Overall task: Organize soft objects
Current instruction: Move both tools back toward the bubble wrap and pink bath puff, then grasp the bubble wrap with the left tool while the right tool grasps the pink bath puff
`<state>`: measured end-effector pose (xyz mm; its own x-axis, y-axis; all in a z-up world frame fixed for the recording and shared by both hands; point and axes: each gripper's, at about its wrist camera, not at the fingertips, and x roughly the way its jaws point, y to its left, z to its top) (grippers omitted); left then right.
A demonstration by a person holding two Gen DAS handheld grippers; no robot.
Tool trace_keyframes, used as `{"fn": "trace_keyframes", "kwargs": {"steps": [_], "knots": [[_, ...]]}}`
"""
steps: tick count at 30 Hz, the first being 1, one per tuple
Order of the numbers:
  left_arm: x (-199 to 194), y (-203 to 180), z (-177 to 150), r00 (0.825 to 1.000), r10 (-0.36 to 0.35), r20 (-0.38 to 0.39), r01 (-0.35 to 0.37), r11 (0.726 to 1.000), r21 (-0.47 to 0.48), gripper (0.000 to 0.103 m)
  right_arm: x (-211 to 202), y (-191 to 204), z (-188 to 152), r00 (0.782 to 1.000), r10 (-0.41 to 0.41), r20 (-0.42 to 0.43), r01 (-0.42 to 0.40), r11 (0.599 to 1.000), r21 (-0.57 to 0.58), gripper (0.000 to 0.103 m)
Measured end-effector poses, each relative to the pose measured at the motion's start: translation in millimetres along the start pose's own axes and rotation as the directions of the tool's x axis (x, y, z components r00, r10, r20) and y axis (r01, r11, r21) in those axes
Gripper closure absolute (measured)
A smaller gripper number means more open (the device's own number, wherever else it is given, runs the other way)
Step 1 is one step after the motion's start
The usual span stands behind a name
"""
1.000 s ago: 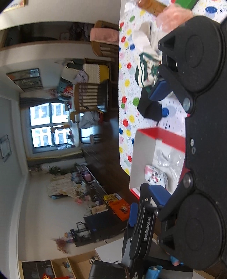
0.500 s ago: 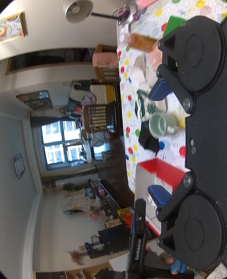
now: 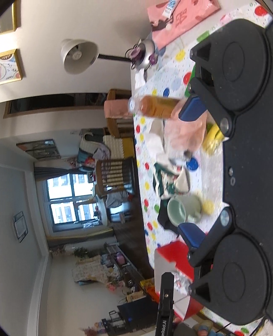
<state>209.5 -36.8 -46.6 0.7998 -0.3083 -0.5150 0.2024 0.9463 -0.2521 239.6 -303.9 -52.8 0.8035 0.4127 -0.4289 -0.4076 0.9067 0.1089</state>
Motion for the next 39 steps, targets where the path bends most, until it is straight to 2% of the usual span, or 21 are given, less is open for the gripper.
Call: {"fn": "trace_keyframes", "kwargs": {"steps": [8, 16, 22, 26, 29, 31, 35, 39], "knots": [[55, -27, -15, 0.998, -0.033, -0.056, 0.038, 0.995, 0.094, 0.0, 17, -45, -10, 0.999, -0.009, -0.044, 0.01, 1.0, 0.005, 0.0], [106, -42, -15, 0.99, -0.054, -0.129, 0.082, 0.972, 0.219, 0.0, 48, -69, -12, 0.996, -0.006, -0.092, 0.004, 1.0, -0.026, 0.0], [145, -55, -18, 0.977, -0.04, -0.208, 0.113, 0.928, 0.354, 0.0, 75, -82, -10, 0.993, -0.01, -0.117, 0.007, 1.0, -0.028, 0.0], [168, -60, -18, 0.951, -0.074, -0.302, 0.205, 0.879, 0.43, 0.0, 92, -88, -9, 0.991, -0.01, -0.136, 0.003, 0.999, -0.048, 0.0], [184, -64, -20, 0.927, -0.076, -0.366, 0.263, 0.828, 0.495, 0.0, 104, -93, -10, 0.987, -0.009, -0.161, -0.001, 0.998, -0.06, 0.0], [196, -65, -21, 0.911, -0.071, -0.406, 0.293, 0.805, 0.516, 0.0, 113, -97, -11, 0.984, -0.009, -0.179, -0.003, 0.998, -0.066, 0.0], [218, -62, -23, 0.866, -0.063, -0.496, 0.353, 0.78, 0.517, 0.0, 132, -101, -12, 0.978, -0.003, -0.21, -0.012, 0.998, -0.069, 0.0], [236, -59, -27, 0.847, -0.037, -0.53, 0.357, 0.778, 0.517, 0.0, 153, -105, -11, 0.973, -0.004, -0.231, -0.01, 0.998, -0.057, 0.0]]}}
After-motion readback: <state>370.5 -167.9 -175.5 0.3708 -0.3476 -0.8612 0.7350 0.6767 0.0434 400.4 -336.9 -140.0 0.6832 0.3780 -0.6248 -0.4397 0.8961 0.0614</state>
